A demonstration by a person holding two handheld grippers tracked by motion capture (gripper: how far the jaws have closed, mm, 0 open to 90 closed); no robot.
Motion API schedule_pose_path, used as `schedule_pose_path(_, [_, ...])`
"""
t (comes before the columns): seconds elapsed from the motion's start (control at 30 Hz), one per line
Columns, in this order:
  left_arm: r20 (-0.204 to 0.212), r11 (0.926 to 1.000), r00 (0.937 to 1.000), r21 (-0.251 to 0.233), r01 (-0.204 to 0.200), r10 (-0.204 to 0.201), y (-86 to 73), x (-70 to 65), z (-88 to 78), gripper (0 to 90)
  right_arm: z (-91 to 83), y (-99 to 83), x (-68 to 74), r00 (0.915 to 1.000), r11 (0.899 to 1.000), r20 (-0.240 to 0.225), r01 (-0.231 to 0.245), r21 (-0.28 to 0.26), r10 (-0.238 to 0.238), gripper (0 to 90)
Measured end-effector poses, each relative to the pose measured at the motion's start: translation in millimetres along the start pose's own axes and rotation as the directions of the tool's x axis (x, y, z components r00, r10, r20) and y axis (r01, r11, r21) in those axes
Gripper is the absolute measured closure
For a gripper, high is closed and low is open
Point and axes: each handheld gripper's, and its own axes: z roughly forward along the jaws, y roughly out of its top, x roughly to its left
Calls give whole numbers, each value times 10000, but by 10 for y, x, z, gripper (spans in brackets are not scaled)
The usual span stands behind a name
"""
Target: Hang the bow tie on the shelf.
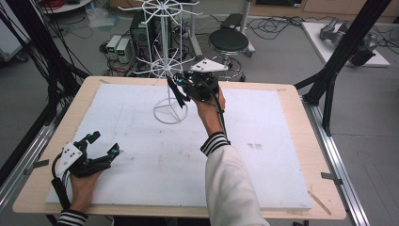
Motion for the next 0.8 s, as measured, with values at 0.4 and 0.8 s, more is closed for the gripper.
schedule_pose_path(0.4, [9, 10000, 10000, 9, 19, -19, 0, 1, 1, 142, 79, 21, 35, 9997, 9999, 194, -120, -78, 122, 574])
schedule_pose_path(0.8, [6, 10000, 10000, -1, 10, -10, 0, 2, 0, 142, 162, 38, 104, 9995, 9996, 311, -42, 279, 33, 367])
